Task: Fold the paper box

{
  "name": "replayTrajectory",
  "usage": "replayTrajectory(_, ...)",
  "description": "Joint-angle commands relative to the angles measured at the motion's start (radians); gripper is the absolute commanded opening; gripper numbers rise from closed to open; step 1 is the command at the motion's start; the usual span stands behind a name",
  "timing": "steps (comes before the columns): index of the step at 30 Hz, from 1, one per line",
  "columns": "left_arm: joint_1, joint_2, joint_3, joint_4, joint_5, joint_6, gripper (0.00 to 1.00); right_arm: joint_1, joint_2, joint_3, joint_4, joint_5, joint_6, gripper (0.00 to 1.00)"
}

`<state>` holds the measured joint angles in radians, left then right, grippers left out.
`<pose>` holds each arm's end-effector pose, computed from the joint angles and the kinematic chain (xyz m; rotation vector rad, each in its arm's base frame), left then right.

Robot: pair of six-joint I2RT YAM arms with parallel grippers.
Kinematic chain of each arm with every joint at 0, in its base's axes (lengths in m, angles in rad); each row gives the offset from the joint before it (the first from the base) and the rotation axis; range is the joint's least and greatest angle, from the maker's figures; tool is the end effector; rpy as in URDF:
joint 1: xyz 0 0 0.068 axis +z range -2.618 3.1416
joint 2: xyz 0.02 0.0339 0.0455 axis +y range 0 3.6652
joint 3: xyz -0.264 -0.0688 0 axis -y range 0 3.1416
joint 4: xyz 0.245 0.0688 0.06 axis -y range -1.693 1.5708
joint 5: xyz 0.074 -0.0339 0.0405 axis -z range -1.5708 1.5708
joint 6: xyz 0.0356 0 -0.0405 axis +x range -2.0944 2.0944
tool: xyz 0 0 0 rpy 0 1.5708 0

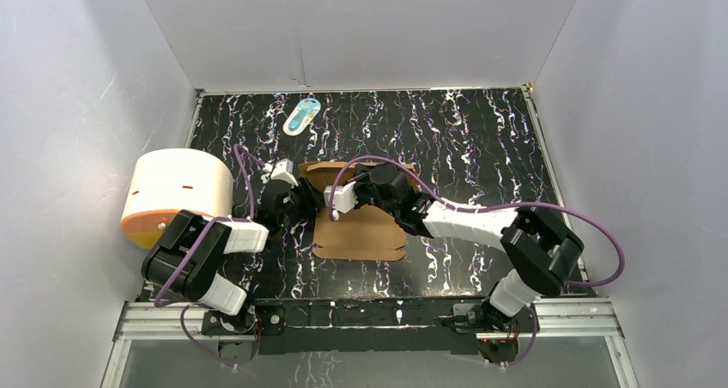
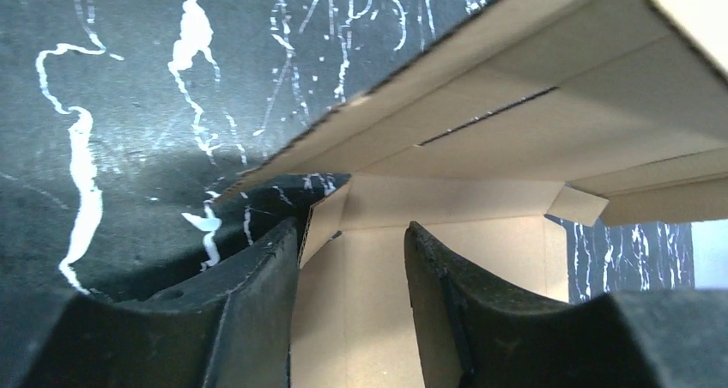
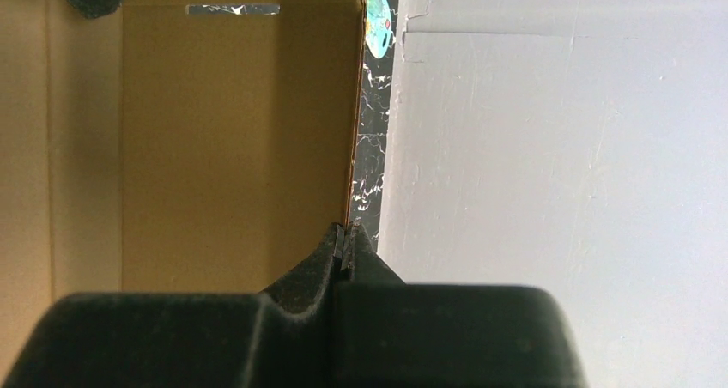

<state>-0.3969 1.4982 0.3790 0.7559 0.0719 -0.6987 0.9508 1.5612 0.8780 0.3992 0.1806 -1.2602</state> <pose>0.2426 -0.1045 0.1436 -0.2537 2.0016 -0.7864 0.2086 0.2811 0.2388 -1.6083 0.9490 -0.3819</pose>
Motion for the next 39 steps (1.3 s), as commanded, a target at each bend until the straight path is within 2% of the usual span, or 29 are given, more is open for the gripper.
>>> replayTrajectory(1, -0.032, -0.011, -0.011, 0.095, 0.014, 0.039, 0.44, 0.016, 0.005, -0.015, 0.056, -0.007, 0.01, 0.0)
replayTrajectory(13, -0.088, -0.008, -0.027, 0.144, 0.029, 0.068, 0.42, 0.048, -0.009, -0.108, 0.11, 0.035, 0.016, 0.0)
replayTrajectory(19, -0.088, -0.144, -0.086, 0.142, 0.011, 0.038, 0.45, 0.055, -0.023, -0.163, 0.15, 0.063, 0.022, 0.0)
replayTrajectory(28, -0.072, -0.429, -0.061, -0.104, -0.057, 0.011, 0.47, 0.059, -0.036, -0.178, 0.156, 0.066, 0.033, 0.0)
replayTrajectory(31, -0.058, -0.503, -0.02, -0.21, -0.124, -0.003, 0.47, 0.058, -0.035, -0.178, 0.154, 0.06, 0.034, 0.0)
replayTrajectory(35, -0.025, -0.537, 0.041, -0.295, -0.156, -0.013, 0.46, 0.058, -0.032, -0.174, 0.151, 0.052, 0.033, 0.0)
replayTrajectory(39, 0.008, -0.521, 0.075, -0.327, -0.182, -0.031, 0.37, 0.059, -0.033, -0.165, 0.142, 0.045, 0.034, 0.0)
